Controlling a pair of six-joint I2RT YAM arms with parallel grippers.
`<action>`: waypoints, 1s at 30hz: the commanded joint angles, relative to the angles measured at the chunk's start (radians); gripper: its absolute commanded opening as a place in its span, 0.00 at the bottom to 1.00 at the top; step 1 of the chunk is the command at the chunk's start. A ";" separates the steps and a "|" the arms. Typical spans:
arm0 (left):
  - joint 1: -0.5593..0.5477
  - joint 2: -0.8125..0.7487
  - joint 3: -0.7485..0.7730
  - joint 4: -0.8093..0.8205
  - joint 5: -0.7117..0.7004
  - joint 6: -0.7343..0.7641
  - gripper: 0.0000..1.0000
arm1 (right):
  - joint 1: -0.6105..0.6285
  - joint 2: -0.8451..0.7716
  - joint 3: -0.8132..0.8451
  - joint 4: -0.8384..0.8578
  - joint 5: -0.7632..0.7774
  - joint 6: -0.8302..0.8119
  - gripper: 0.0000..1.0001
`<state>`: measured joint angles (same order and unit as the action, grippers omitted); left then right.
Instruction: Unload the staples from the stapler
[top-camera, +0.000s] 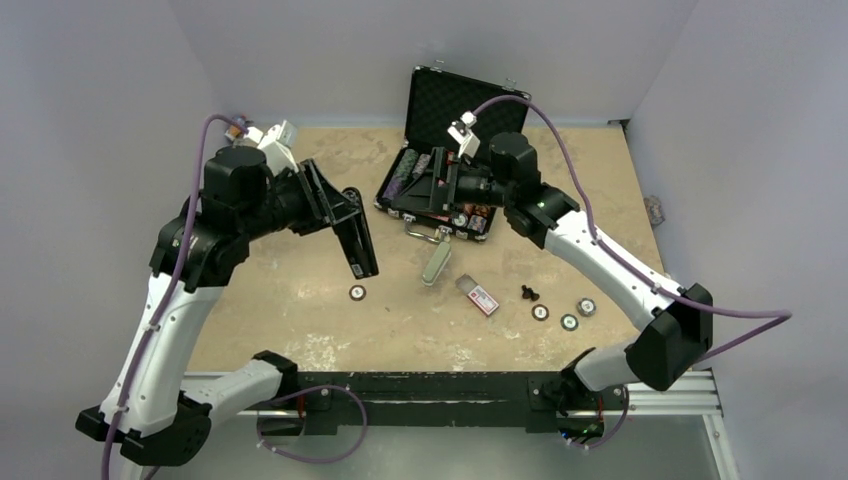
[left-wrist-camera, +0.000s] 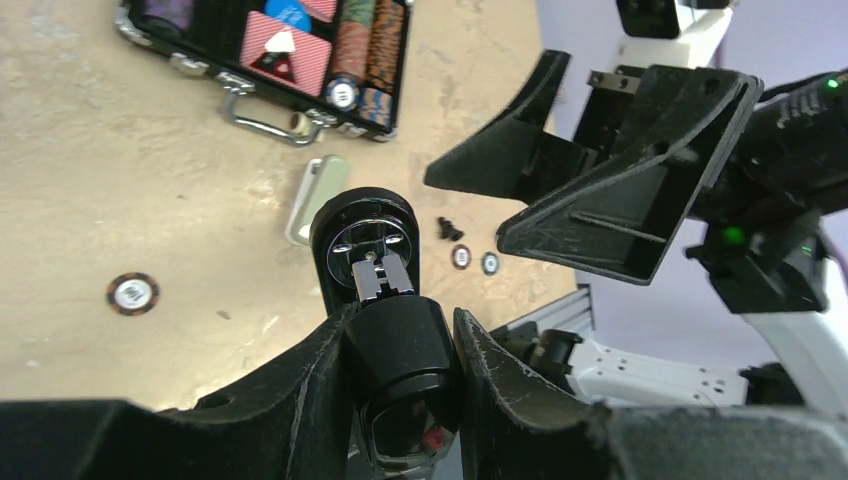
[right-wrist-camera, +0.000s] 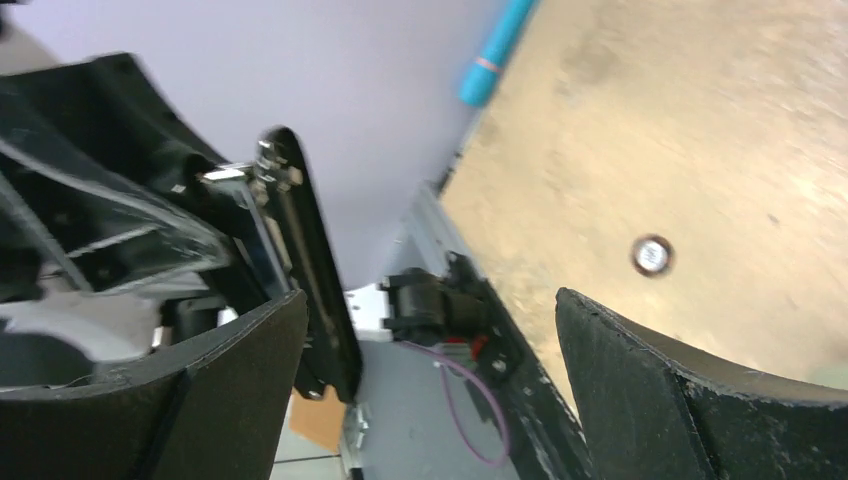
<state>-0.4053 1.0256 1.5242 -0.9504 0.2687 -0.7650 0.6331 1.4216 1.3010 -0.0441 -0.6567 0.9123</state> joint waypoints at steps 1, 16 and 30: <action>0.018 0.046 0.049 -0.036 -0.109 0.050 0.00 | 0.002 -0.054 0.052 -0.272 0.122 -0.168 0.99; 0.228 0.261 -0.300 0.091 -0.163 0.213 0.00 | -0.029 -0.158 -0.009 -0.359 0.164 -0.225 0.99; 0.367 0.531 -0.405 0.229 -0.099 0.386 0.00 | -0.039 -0.182 -0.057 -0.324 0.134 -0.203 0.99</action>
<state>-0.0631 1.5120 1.0958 -0.7967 0.1356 -0.4400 0.5991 1.2713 1.2602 -0.4004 -0.5152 0.7136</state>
